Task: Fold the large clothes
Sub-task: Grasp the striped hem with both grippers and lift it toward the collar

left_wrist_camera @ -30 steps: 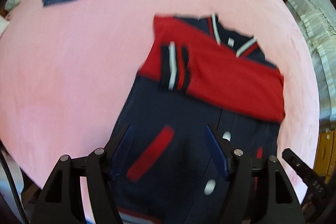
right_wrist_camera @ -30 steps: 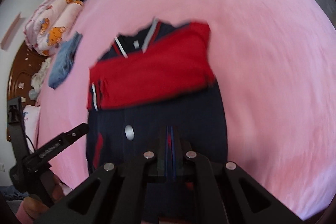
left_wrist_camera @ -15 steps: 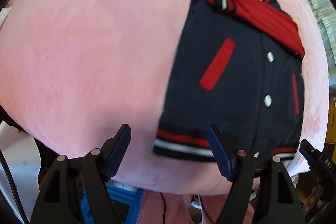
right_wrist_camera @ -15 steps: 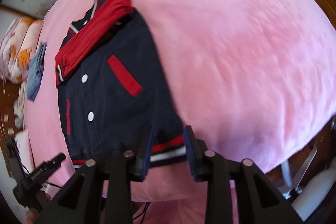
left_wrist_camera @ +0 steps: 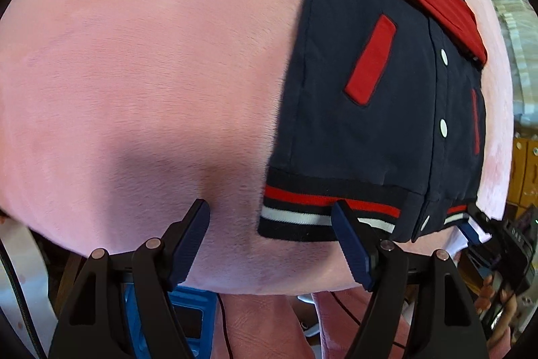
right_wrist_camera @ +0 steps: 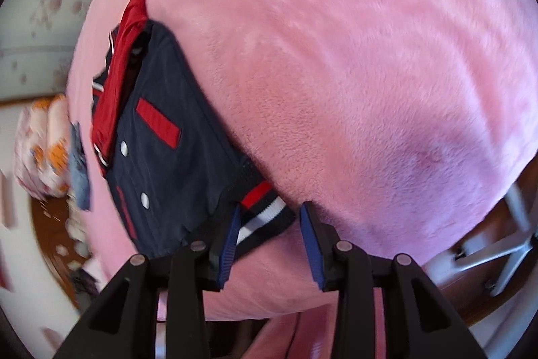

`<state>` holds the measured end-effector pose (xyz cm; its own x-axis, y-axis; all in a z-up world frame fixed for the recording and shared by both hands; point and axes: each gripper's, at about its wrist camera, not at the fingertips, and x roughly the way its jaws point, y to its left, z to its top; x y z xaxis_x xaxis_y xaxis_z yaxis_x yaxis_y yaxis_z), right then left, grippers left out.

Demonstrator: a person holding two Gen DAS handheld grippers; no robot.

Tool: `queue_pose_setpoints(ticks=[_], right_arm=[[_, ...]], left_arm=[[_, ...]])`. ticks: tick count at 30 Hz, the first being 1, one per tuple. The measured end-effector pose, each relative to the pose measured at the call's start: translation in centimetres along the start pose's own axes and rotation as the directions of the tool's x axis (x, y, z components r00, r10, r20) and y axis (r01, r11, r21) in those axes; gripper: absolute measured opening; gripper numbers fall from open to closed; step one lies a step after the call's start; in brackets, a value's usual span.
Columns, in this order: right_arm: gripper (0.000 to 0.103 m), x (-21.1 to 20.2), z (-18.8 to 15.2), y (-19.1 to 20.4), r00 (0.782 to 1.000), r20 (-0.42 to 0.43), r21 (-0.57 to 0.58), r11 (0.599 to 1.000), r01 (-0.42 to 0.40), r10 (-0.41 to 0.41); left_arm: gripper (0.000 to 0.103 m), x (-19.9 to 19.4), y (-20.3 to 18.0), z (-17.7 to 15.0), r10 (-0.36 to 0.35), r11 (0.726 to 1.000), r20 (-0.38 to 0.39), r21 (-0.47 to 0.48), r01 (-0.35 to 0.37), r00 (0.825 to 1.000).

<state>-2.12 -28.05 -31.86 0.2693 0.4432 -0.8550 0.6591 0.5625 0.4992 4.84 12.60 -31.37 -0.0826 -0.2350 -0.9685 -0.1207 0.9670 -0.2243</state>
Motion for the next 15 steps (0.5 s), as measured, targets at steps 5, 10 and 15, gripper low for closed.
queue_pose_setpoints(ticks=[5, 10, 15], right_arm=[[0.036, 0.2, 0.0, -1.3, 0.999, 0.002, 0.070, 0.996, -0.054, 0.054], [0.036, 0.4, -0.3, -0.3, 0.999, 0.019, 0.028, 0.999, -0.031, 0.030], [0.020, 0.5, -1.0, 0.7, 0.999, 0.034, -0.012, 1.000, -0.024, 0.024]], left_arm=[[0.073, 1.2, 1.1, 1.3, -0.067, 0.997, -0.040, 0.021, 0.068, 0.997], [0.070, 1.3, 1.9, 1.7, -0.230, 0.972, -0.051, 0.036, 0.232, 0.972], [0.044, 2.2, 1.5, 1.8, -0.203, 0.976, -0.046, 0.077, 0.206, 0.978]])
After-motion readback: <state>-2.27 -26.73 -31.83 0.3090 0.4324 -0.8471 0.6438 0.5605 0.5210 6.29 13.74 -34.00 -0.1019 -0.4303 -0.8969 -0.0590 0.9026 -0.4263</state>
